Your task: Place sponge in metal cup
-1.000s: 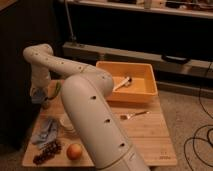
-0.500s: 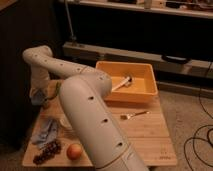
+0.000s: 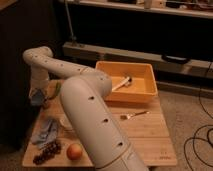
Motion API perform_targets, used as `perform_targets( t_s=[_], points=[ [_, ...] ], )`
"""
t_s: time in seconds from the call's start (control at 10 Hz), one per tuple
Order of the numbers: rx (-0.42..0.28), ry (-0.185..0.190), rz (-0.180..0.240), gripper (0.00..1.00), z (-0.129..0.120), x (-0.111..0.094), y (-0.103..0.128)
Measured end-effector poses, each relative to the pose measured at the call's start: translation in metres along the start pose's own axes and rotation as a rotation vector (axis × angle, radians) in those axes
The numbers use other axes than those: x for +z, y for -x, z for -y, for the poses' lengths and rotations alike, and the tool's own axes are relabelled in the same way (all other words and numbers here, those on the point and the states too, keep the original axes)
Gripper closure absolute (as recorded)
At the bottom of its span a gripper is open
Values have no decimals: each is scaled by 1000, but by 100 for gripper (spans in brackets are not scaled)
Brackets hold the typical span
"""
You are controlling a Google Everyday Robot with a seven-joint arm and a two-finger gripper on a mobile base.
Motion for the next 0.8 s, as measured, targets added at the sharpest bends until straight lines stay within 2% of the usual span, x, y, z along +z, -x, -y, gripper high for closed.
perform_targets(
  t_s=[0.4, 0.6, 0.8],
  points=[
    [-5, -14, -6, 98, -2, 0, 0],
    [-5, -35, -7, 83, -2, 0, 0],
    [-3, -57, -6, 64, -4, -1, 0]
  ],
)
